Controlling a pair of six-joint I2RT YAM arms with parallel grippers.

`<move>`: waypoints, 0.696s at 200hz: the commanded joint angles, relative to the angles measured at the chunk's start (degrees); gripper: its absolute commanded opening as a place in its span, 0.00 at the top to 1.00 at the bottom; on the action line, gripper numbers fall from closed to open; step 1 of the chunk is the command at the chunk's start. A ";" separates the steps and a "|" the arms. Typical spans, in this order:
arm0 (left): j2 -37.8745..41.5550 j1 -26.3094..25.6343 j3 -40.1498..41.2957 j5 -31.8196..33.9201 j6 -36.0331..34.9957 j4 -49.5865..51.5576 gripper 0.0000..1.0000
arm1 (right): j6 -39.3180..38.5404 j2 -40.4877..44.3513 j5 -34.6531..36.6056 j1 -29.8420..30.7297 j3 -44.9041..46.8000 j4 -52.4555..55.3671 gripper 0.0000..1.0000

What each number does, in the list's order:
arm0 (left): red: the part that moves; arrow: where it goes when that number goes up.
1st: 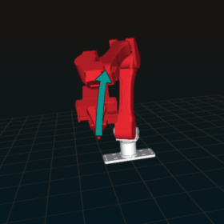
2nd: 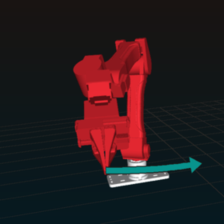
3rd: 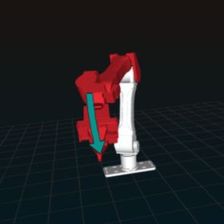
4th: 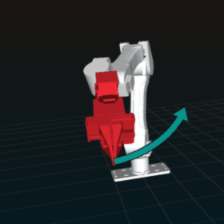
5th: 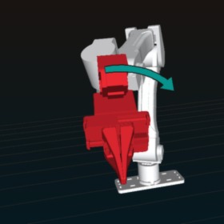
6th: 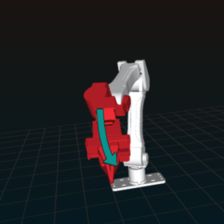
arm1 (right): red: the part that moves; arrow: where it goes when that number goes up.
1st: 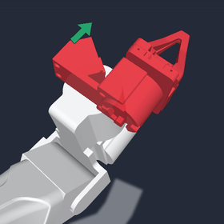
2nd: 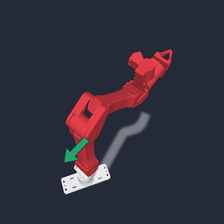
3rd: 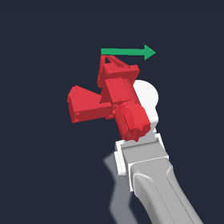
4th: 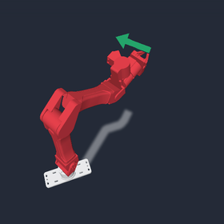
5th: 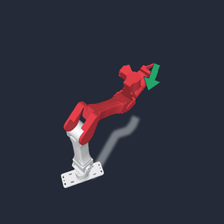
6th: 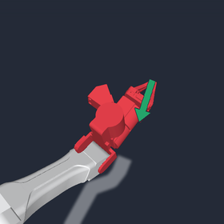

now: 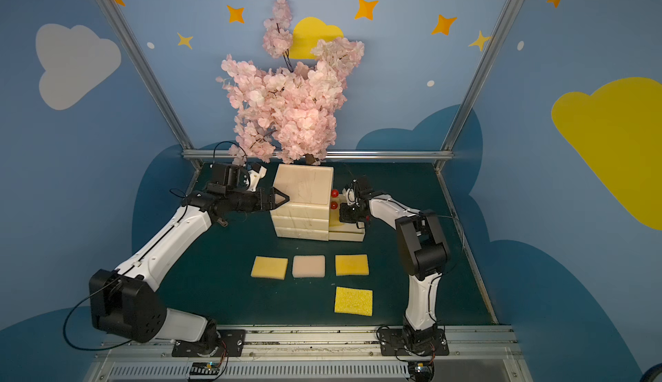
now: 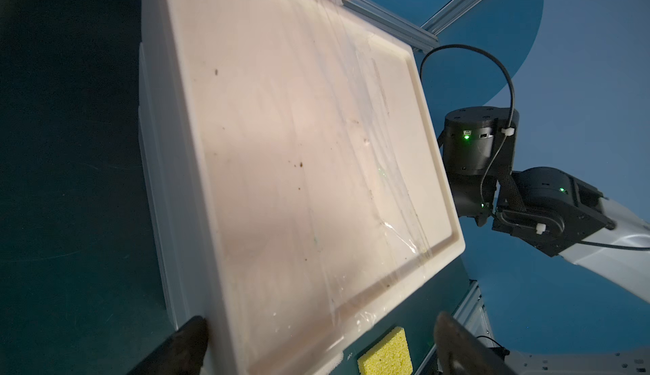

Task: Take the sponge out of the drawer
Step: Pick up the sponge from the drawer.

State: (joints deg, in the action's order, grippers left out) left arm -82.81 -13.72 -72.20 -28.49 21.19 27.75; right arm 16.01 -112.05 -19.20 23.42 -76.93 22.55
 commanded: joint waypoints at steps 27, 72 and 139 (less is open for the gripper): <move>1.73 0.05 -0.04 -0.95 -0.55 -0.31 0.00 | -2.32 8.24 5.22 -0.64 -0.54 3.05 1.00; 1.99 0.01 -0.04 -1.09 -0.72 -0.33 0.00 | -4.96 14.69 13.33 -2.66 -2.22 11.39 1.00; 2.31 0.03 0.05 -0.77 -1.06 -0.43 0.00 | -8.01 20.86 19.16 -4.58 -0.08 16.96 1.00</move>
State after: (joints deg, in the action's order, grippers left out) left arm -81.62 -13.72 -72.20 -28.51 21.02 27.70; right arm 9.78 -94.83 -2.15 19.44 -78.28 36.10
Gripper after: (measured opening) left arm 0.996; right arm 0.048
